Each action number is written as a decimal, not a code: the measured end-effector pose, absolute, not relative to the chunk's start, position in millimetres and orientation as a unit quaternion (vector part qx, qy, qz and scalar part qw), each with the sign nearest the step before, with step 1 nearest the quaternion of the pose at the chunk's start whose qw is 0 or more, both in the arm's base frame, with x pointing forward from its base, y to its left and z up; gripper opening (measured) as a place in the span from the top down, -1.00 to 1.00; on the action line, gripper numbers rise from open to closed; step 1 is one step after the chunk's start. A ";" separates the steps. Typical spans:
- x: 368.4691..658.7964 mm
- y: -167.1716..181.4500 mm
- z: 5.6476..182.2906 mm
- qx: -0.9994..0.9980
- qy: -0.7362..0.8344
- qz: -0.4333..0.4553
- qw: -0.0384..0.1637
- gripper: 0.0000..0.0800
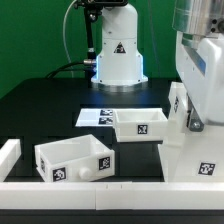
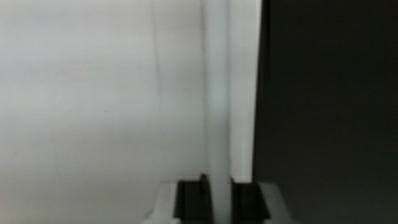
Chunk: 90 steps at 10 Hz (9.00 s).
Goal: Assemble drawer
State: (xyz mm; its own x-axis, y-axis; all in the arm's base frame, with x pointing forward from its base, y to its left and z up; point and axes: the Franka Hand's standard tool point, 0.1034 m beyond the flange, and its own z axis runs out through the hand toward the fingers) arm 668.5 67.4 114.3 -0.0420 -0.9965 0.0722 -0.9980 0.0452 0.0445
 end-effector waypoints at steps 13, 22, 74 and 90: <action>670.5 74.7 118.6 0.690 -0.720 0.046 0.056 -0.45; 676.3 64.2 166.1 0.703 -0.710 0.040 0.002 -0.62; 613.0 -139.9 39.5 0.353 -0.930 0.059 -0.089 -0.62; 613.4 -130.0 31.7 0.352 -0.934 -0.002 -0.065 -0.62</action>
Offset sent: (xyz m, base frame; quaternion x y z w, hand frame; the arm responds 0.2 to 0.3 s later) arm -0.0060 0.0089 0.0019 0.0468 0.0235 0.0254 0.9983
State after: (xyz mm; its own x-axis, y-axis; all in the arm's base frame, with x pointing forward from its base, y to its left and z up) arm 613.4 -130.0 31.7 -0.7444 -0.6563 -0.1226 -0.6570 0.7528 -0.0408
